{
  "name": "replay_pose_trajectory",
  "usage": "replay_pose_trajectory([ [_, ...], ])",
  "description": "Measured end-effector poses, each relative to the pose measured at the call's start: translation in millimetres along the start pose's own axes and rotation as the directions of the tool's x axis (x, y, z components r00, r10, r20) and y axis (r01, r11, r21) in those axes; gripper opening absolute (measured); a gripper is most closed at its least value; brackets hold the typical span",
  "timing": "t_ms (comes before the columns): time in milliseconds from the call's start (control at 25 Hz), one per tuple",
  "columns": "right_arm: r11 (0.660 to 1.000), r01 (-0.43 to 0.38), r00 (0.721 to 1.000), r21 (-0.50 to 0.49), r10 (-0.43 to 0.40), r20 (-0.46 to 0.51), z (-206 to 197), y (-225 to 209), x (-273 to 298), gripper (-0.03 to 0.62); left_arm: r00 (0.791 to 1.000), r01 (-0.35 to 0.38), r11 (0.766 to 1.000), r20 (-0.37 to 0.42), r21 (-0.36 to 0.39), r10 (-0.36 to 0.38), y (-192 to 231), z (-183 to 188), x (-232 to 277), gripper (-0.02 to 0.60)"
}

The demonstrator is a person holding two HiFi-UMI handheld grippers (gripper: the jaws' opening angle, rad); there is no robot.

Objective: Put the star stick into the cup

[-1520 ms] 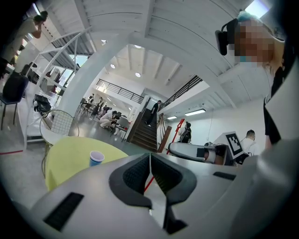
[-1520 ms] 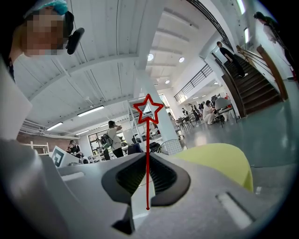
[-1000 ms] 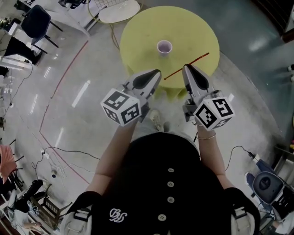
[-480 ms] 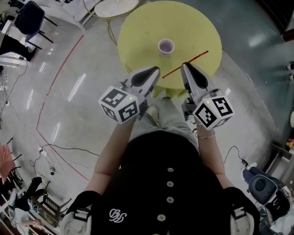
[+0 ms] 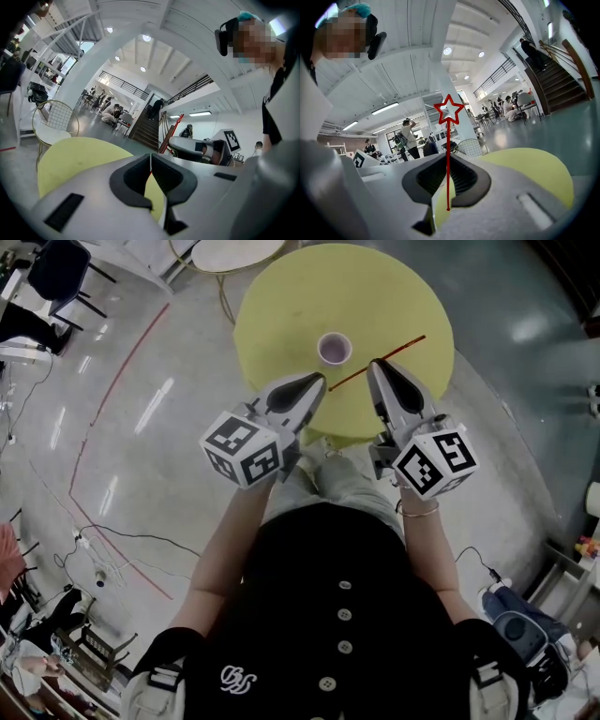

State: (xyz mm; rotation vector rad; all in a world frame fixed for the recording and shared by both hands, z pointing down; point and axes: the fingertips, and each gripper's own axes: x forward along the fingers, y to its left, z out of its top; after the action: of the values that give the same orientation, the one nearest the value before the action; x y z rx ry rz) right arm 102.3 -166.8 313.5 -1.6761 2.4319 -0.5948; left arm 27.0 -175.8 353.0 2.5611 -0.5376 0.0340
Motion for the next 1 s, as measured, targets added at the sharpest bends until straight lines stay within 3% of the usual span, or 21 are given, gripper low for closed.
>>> replay_pose_trajectory([
  [480, 0.999, -0.048, 0.999, 0.012, 0.048, -0.019, 16, -39, 47, 0.017, 0.997, -0.077, 0.995, 0.012, -0.056, 0.078, 40, 8, 26, 0.018],
  [1000, 0.996, -0.089, 0.990, 0.026, 0.092, -0.111, 0, -68, 82, 0.017, 0.988, -0.155, 0.981, 0.006, -0.114, 0.157, 73, 4, 43, 0.018],
])
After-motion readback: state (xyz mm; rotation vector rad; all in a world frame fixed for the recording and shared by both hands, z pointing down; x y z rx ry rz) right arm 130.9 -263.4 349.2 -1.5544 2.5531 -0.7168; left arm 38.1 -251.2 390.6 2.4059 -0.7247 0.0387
